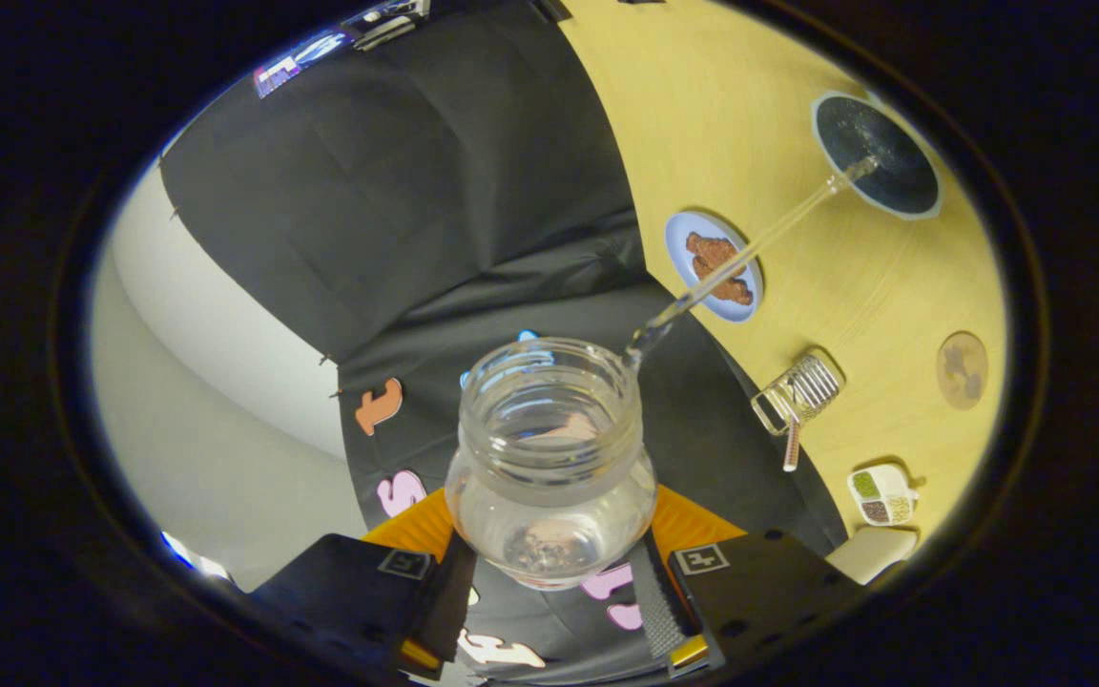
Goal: Take the bottle from table, then pour the juice into the cup, finally place the bottle on the coaster
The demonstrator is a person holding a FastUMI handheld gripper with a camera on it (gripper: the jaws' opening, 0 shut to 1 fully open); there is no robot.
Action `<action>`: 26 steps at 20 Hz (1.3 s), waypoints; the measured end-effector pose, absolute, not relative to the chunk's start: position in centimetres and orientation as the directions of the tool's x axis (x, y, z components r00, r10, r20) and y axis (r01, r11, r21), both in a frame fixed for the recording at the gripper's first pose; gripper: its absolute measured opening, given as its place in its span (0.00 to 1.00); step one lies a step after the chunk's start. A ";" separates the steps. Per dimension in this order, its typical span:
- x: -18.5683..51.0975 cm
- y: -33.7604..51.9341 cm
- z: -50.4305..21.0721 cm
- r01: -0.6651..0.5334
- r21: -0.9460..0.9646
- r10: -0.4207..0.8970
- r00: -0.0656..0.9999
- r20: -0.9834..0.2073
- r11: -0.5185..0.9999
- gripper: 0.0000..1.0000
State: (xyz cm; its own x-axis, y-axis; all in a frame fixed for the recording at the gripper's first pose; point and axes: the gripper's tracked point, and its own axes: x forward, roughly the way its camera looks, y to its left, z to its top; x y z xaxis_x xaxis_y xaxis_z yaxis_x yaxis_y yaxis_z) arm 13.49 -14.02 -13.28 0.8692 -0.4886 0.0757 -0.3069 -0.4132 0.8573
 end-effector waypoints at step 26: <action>13.3 -15.9 -9.5 -0.397 0.796 -0.556 0.826 0.092 -0.457 0.77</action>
State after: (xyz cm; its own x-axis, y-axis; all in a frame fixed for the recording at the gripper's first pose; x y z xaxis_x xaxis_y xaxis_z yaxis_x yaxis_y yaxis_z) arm 13.29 -15.86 -9.52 0.8259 -0.5562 0.0922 -0.3969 -0.4574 0.7958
